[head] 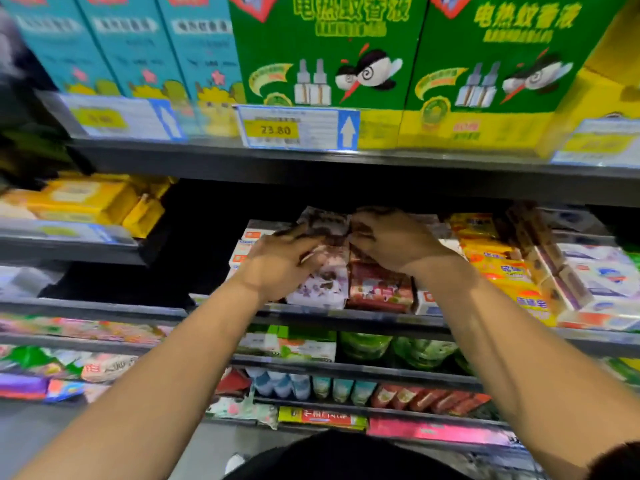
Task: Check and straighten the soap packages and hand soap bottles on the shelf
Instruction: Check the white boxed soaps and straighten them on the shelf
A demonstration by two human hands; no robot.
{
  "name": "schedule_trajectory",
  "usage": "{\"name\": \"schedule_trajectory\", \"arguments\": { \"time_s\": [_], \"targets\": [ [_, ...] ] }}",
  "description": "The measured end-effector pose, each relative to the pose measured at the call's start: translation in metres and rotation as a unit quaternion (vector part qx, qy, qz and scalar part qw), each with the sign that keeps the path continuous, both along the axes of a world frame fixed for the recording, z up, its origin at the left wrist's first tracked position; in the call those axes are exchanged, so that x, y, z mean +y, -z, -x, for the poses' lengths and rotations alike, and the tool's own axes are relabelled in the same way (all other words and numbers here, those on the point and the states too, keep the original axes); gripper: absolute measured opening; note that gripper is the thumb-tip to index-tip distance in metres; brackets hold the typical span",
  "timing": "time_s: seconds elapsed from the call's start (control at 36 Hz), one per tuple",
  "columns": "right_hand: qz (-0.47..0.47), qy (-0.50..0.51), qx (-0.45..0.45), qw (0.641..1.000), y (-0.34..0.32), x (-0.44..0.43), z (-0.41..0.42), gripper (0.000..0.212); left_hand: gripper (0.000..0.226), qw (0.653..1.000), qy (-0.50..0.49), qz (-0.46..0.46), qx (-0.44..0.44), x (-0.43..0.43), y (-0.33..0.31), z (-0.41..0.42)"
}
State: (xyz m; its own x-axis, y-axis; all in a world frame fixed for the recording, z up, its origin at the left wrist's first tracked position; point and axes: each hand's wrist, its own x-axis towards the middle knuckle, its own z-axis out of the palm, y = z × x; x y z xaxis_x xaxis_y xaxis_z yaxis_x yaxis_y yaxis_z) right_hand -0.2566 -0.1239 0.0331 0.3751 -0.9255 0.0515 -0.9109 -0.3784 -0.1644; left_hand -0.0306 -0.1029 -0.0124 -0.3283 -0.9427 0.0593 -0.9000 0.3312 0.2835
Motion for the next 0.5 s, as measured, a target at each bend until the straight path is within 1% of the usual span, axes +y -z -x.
{"name": "schedule_trajectory", "arguments": {
  "time_s": [0.03, 0.11, 0.14, 0.19, 0.22, 0.28, 0.33, 0.44, 0.5],
  "targets": [
    [-0.02, -0.007, -0.007, 1.0, -0.004, -0.002, -0.013, 0.047, 0.074, 1.0, -0.016, -0.015, -0.008, 0.001, 0.001, -0.014],
    [-0.034, -0.051, -0.034, 0.998, -0.005, -0.012, -0.049, 0.046, 0.071, 0.994, -0.077, -0.071, -0.038, 0.001, 0.011, -0.059],
    [-0.046, -0.062, -0.036, 0.996, -0.007, -0.014, -0.06, 0.046, 0.077, 0.991, -0.086, -0.089, -0.047, 0.001, 0.015, -0.073],
    [-0.065, -0.077, -0.024, 0.995, -0.006, -0.021, -0.081, 0.05, 0.092, 0.987, -0.085, -0.124, -0.056, 0.001, 0.023, -0.097],
    [-0.07, -0.084, -0.02, 0.994, -0.003, -0.027, -0.091, 0.053, 0.095, 0.986, -0.084, -0.134, -0.049, -0.001, 0.028, -0.107],
    [-0.085, -0.093, -0.009, 0.992, -0.001, -0.037, -0.109, 0.054, 0.096, 0.989, -0.076, -0.123, -0.041, -0.003, 0.031, -0.117],
    [-0.099, -0.104, 0.004, 0.99, 0.004, -0.046, -0.122, 0.05, 0.088, 0.992, -0.067, -0.094, -0.06, -0.005, 0.028, -0.115],
    [-0.131, -0.081, 0.039, 0.987, 0.017, -0.061, -0.139, 0.038, 0.064, 0.991, -0.065, -0.062, -0.103, -0.011, 0.023, -0.114],
    [-0.154, -0.072, 0.07, 0.983, 0.019, -0.069, -0.147, 0.039, 0.054, 0.992, -0.065, -0.041, -0.101, -0.015, 0.022, -0.117]
  ]
}}
